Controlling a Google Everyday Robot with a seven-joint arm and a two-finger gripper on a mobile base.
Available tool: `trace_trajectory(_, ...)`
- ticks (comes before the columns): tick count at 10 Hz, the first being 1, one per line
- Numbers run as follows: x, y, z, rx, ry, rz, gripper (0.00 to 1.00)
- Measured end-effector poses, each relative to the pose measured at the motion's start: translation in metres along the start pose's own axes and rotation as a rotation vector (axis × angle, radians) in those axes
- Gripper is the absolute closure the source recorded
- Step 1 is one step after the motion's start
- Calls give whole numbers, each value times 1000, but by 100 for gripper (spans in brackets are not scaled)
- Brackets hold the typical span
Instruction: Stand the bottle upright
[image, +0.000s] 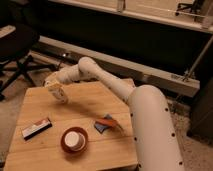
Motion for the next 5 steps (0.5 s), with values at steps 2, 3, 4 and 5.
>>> trace_trajectory(2,4,-7,-1,19,-48,25,70)
trace_trajectory(3,6,-9,-1,24,-62,35,70)
trace_trajectory(4,11,-11,-1,25,-79,54,69)
trace_trajectory(5,14,-12,0,26,-88,64,64)
